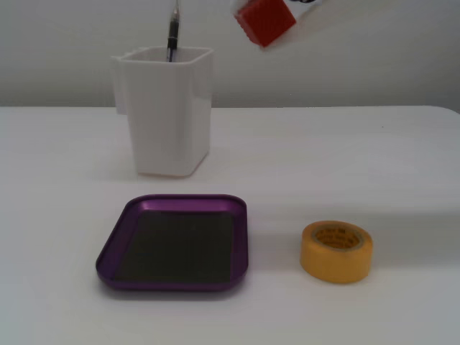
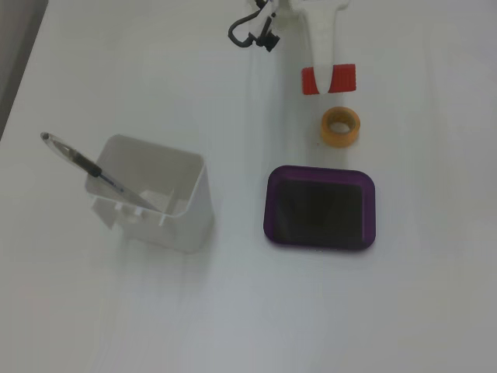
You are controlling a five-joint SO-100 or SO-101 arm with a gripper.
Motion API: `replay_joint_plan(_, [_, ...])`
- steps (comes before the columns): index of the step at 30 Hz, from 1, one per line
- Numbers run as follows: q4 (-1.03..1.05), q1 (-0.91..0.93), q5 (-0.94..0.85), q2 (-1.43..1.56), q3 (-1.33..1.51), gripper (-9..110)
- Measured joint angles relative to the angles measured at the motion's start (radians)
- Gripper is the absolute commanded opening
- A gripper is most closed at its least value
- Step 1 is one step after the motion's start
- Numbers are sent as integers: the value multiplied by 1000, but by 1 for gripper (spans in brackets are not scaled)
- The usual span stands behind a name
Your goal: Pick up the red cube and place it in the box.
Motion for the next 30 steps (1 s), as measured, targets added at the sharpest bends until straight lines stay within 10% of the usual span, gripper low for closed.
replay_joint_plan(30, [-135, 17, 44, -867, -305, 0])
